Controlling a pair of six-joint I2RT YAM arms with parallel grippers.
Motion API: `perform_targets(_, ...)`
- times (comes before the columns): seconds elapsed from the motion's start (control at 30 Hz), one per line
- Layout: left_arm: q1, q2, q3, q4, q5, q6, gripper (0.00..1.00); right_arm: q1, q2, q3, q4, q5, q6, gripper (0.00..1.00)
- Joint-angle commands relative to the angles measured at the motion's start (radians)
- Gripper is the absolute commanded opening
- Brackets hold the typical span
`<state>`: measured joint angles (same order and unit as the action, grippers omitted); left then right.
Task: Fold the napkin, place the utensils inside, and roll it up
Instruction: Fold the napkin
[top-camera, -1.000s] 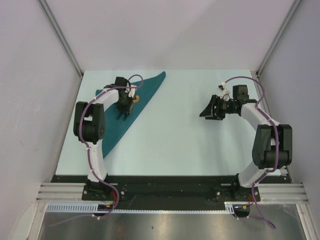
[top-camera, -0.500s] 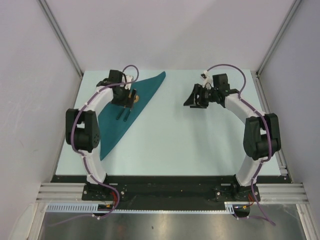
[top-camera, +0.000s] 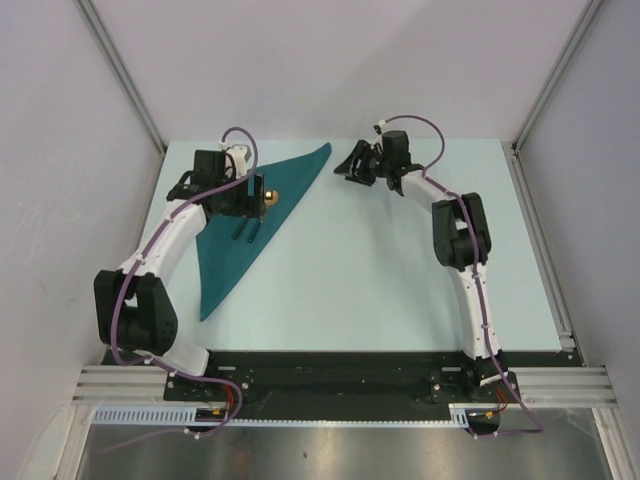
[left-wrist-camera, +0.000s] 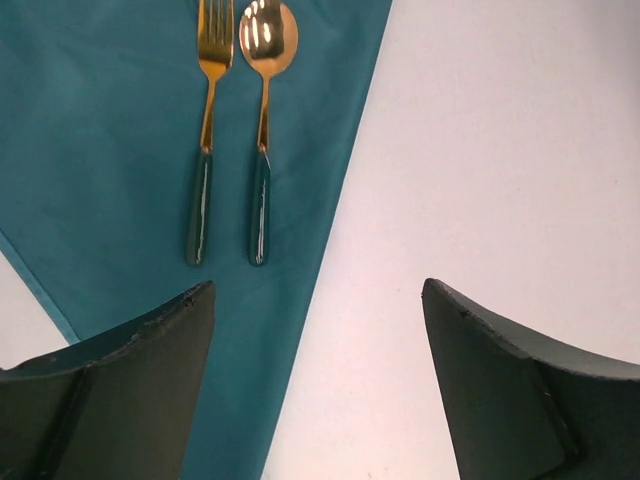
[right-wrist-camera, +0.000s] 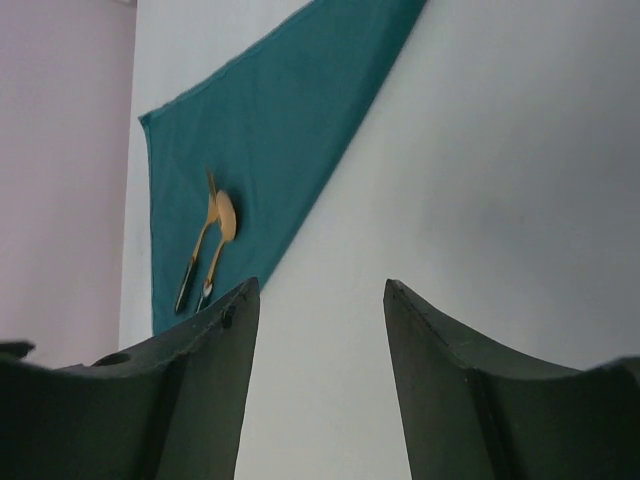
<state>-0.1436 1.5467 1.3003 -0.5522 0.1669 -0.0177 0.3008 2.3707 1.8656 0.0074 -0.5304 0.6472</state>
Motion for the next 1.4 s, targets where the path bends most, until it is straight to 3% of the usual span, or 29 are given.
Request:
perform_targets(0.0,0.004,-0.086,-0.059,0.064,0.037,-0.045,0.88,0.034,0.178,0.274,0.086,0.081,0.091,0.58)
perform_targets(0.3,0.004,-0.096,-0.082,0.072,0.046,-0.047,0.89,0.057,0.436,0.586,0.074,0.233,0.206,0.57)
perform_targets(0.6,0.006,-0.112,-0.082,0.077,0.085,-0.054,0.90,0.077,0.536,0.670,0.029,0.411,0.241,0.54)
perform_targets(0.93,0.012,-0.116,-0.084,0.081,0.092,-0.059,0.90,0.103,0.604,0.713,0.075,0.417,0.315,0.54)
perform_targets(1.37,0.013,-0.099,-0.084,0.084,0.140,-0.079,0.90,0.124,0.631,0.719,0.075,0.443,0.353,0.42)
